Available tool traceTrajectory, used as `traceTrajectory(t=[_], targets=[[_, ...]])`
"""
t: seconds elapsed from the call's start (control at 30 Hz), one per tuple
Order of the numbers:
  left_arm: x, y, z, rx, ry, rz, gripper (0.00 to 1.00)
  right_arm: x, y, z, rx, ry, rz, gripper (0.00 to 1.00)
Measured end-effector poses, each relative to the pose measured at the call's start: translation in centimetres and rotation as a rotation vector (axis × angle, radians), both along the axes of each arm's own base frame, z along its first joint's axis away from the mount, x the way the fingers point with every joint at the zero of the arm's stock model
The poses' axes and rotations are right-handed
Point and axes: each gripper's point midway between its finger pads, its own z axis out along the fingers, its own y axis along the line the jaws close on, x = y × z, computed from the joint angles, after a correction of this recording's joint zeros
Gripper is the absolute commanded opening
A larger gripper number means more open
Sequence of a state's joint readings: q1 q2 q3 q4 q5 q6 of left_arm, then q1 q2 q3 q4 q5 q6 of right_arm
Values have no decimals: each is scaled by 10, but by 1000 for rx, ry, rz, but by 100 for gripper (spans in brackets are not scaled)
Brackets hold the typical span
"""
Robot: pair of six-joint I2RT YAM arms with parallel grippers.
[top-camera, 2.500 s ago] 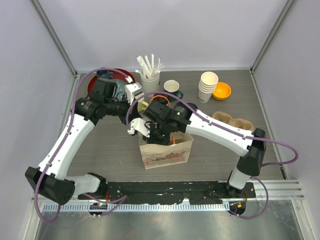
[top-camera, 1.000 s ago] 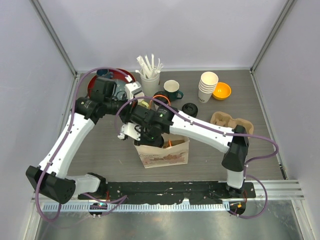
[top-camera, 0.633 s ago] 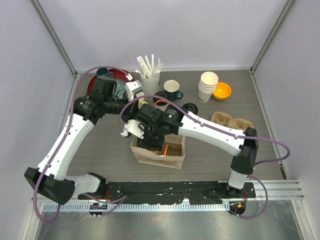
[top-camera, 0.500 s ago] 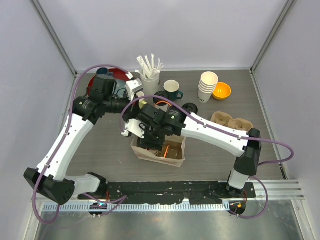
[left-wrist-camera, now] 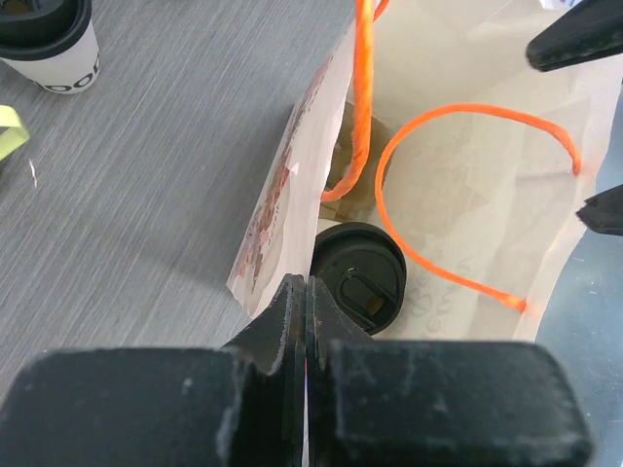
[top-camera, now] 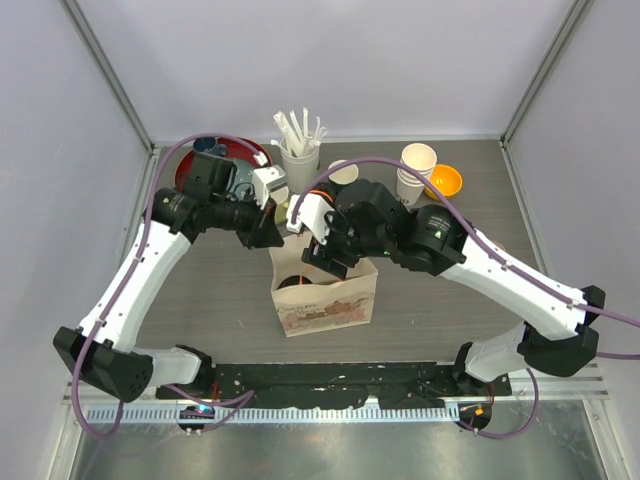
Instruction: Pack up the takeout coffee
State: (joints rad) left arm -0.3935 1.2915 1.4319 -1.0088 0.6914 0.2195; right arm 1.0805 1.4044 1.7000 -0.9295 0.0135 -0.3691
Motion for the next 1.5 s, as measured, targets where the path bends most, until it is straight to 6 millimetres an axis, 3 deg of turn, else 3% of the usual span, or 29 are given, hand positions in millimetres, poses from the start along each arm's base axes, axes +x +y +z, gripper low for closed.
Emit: traceTrajectory(t=[0.17,0.27,0.63,0.87,1.17,1.3,1.5], targets=[[-1,1,-1,6,-2,-5,0,1,2,-2,5,14,-17,69],[-2,3,-2,18,-8,-8,0,0,2,8,49,9,-29,70],[-18,20,-3,77,-31,-8,0,7,-35,107,383,-103,-238,73],[-20,32,-5,108,-35,11,0,23,-58,125,465,-131,-402,81],[-26,48,-4,137,-36,49,0,61,-90,118,471,-155,-607,82],[-27,55,-5,154,-33,67,0,84,-106,97,439,-137,-682,81],[-26,67,-7,190,-37,110,0,119,-110,54,371,-67,-725,78]])
